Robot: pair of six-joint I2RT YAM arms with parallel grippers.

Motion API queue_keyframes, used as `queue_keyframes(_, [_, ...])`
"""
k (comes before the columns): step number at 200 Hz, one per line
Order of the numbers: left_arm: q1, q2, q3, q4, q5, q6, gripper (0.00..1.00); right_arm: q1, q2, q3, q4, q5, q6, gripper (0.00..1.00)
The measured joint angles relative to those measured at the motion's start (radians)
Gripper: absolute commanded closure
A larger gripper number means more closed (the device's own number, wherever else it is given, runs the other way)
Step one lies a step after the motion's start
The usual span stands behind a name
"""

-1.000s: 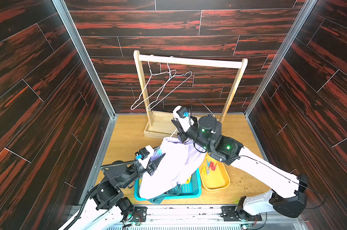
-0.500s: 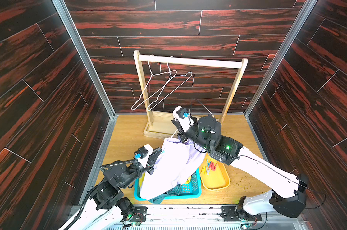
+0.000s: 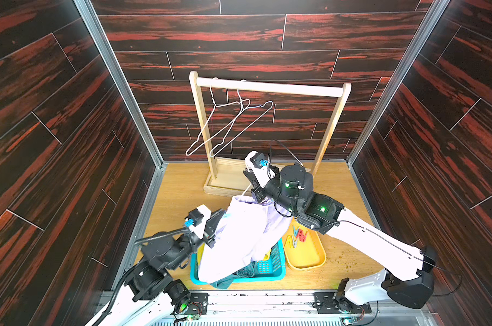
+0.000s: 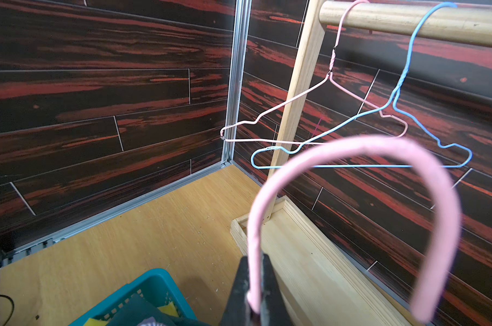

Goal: Remove the clothespins securing shorts to the hanger
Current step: Remove the clothespin from the hanger, then place the shorts in the basket.

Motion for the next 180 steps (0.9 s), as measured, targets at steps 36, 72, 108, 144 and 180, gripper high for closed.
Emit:
queue_keyframes(36, [0.000, -0.072, -0.023, 0.035, -0.055, -0.008, 1.00, 0.000, 0.000, -0.006, 0.000, 0.002, 0.006, 1.00])
queue_keyframes(72, [0.000, -0.138, -0.051, 0.048, -0.119, -0.019, 1.00, 0.000, 0.000, -0.008, -0.002, 0.003, 0.021, 1.00])
queue_keyframes(108, [0.000, -0.187, -0.060, 0.059, -0.171, -0.023, 1.00, 0.009, 0.000, -0.005, -0.028, 0.006, 0.056, 1.00])
queue_keyframes(144, [0.000, -0.190, -0.068, 0.063, -0.196, -0.025, 1.00, 0.051, 0.053, 0.073, -0.097, 0.010, 0.082, 1.00])
queue_keyframes(180, [0.000, -0.189, -0.081, 0.071, -0.204, -0.030, 1.00, 0.071, 0.126, 0.141, -0.160, -0.003, 0.116, 1.00])
